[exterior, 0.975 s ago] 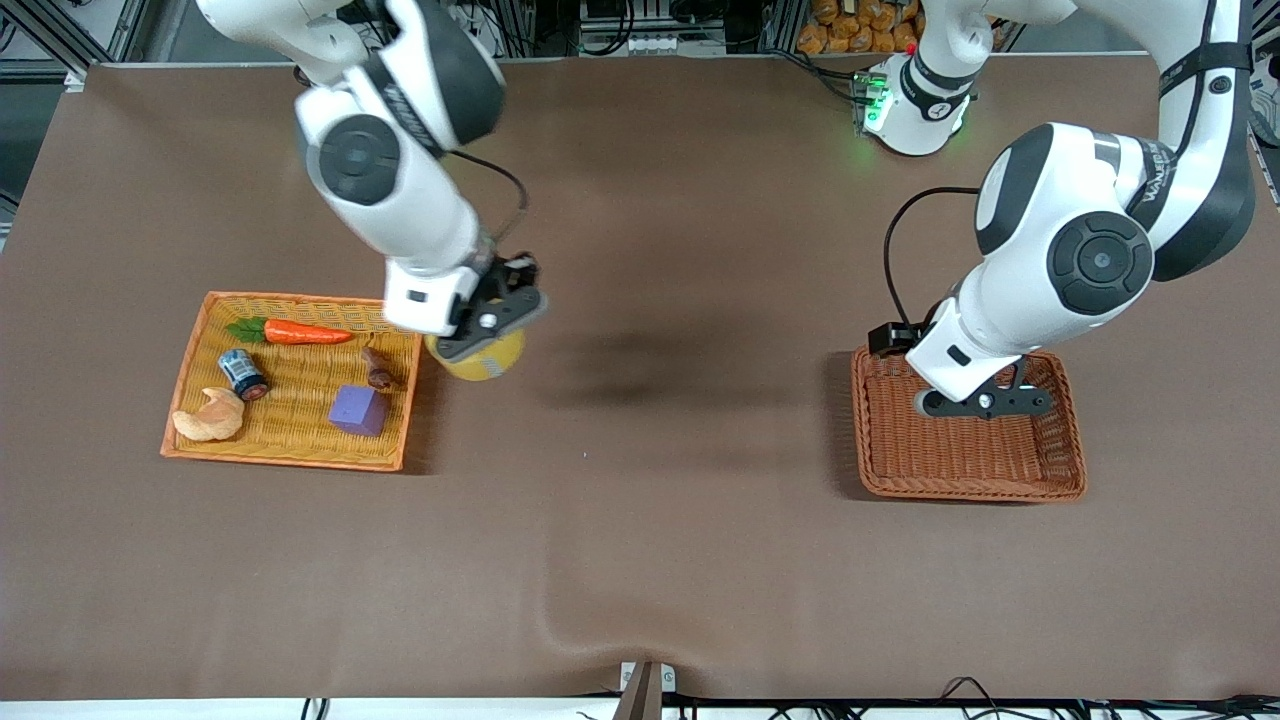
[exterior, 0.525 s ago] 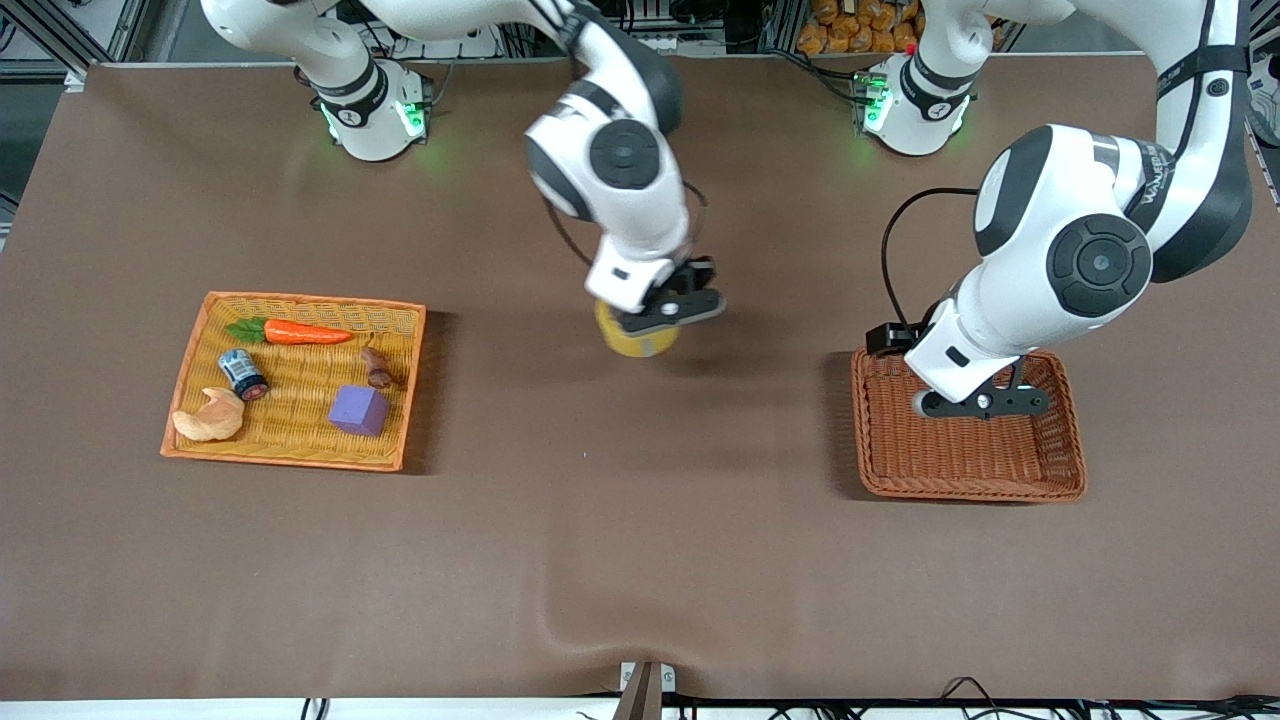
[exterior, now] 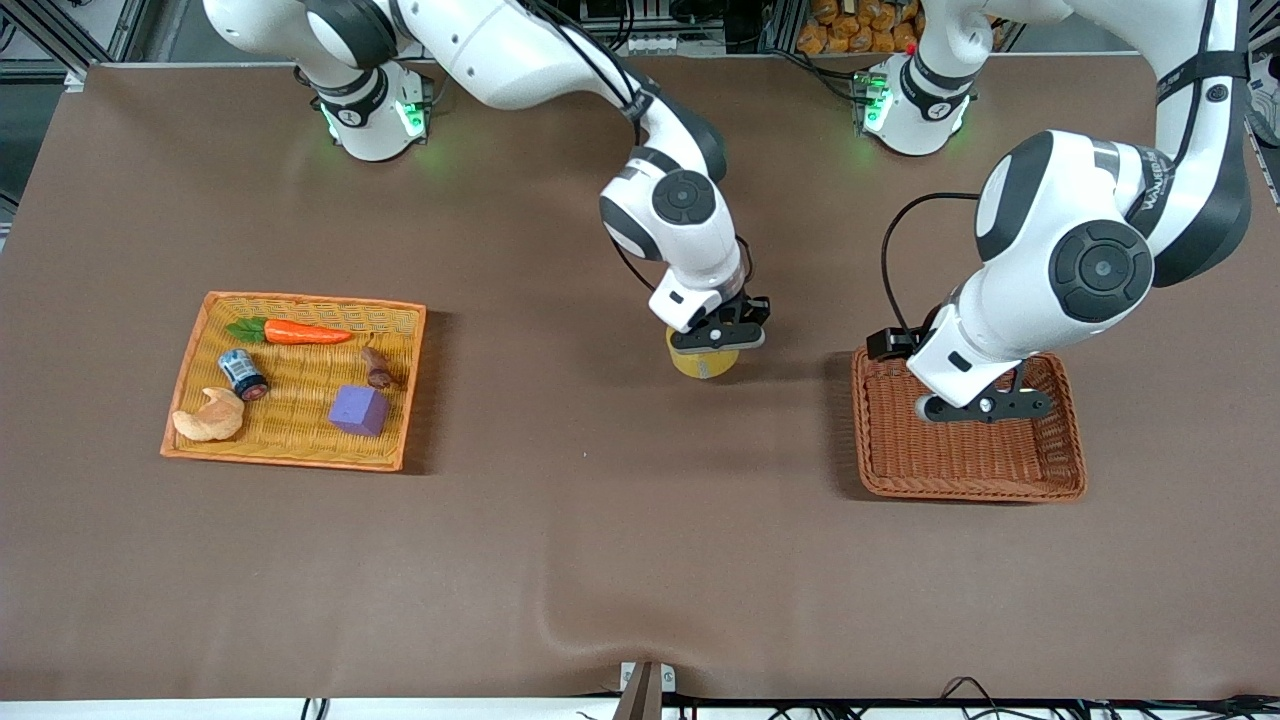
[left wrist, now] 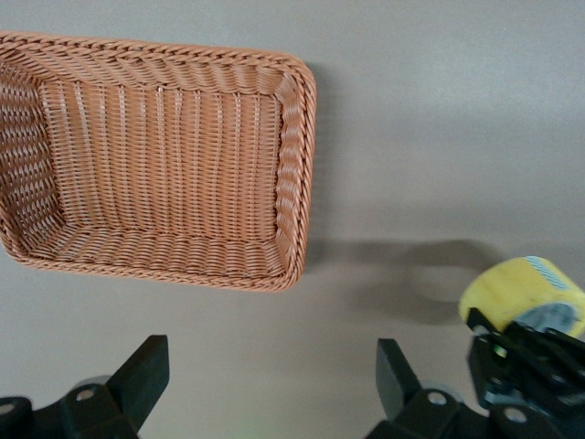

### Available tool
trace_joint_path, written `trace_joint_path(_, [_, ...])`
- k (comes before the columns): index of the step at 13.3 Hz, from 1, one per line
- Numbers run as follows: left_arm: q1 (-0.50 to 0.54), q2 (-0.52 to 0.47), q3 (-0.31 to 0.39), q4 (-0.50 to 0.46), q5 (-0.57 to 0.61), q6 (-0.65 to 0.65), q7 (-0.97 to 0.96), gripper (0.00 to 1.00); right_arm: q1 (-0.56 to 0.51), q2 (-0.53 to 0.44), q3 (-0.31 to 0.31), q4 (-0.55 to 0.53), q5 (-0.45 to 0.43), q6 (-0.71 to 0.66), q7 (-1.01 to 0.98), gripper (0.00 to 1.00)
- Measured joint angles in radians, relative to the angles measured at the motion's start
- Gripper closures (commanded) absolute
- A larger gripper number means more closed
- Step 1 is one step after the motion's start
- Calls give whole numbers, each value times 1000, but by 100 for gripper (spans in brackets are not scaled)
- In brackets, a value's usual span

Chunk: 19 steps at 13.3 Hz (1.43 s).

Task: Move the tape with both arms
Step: 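Lift the tape with the right gripper and carry it toward the left gripper, then grasp the tape with the left gripper while the right gripper holds it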

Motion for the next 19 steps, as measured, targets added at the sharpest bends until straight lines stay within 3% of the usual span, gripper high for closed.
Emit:
trace_joint_path(5, [3, 1, 2, 0, 0, 5, 0, 0, 20, 48, 0, 34, 0, -9, 58, 100])
trace_joint_path(6, [3, 1, 2, 0, 0, 10, 0, 0, 24, 52, 0, 35, 0, -16, 64, 96])
trace_joint_path(7, [3, 1, 2, 0, 0, 13, 0, 0, 29, 54, 0, 35, 0, -17, 73, 79])
trace_joint_path(9, [3, 5, 2, 0, 0, 23, 0, 0, 36, 58, 0, 35, 0, -11, 81, 28])
trace_joint_path(11, [3, 10, 2, 0, 0, 28, 0, 0, 37, 59, -6, 38, -6, -3, 81, 3])
trace_joint_path(15, [3, 16, 2, 0, 0, 33, 0, 0, 26, 36, -37, 81, -15, -39, 81, 0])
trace_joint_path(19, [-11, 36, -2, -10, -5, 95, -31, 0, -53, -119, -87, 36, -20, -165, -20, 0])
